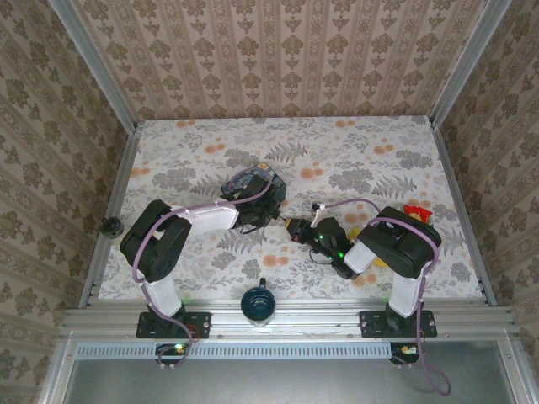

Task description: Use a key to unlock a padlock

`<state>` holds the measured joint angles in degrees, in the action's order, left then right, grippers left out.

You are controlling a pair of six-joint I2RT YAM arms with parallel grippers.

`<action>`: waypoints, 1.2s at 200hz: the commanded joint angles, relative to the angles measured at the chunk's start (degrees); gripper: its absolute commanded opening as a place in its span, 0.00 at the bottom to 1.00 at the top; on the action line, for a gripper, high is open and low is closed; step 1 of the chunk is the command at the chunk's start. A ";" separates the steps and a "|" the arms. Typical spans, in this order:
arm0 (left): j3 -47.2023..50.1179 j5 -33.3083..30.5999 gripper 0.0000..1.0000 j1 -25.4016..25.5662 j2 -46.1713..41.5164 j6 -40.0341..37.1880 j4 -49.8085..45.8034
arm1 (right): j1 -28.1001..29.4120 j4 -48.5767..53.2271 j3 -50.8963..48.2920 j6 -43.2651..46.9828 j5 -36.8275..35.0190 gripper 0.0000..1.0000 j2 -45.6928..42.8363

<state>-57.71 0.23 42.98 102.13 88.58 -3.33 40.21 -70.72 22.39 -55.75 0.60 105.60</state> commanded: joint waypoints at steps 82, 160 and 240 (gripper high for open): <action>1.40 3.55 0.08 -0.63 1.41 2.48 -1.49 | 0.30 -2.05 1.82 -0.76 -0.24 0.00 2.17; 1.64 3.90 0.08 -0.63 1.67 2.42 -1.19 | 0.28 -2.71 2.74 -0.73 0.10 0.00 2.72; 1.68 4.76 0.08 -0.55 2.19 2.58 -0.67 | 0.31 -2.68 3.83 -1.01 1.07 0.00 2.92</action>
<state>-57.71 0.49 42.65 102.26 88.58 -2.52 40.18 -70.76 24.23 -55.99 0.78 107.63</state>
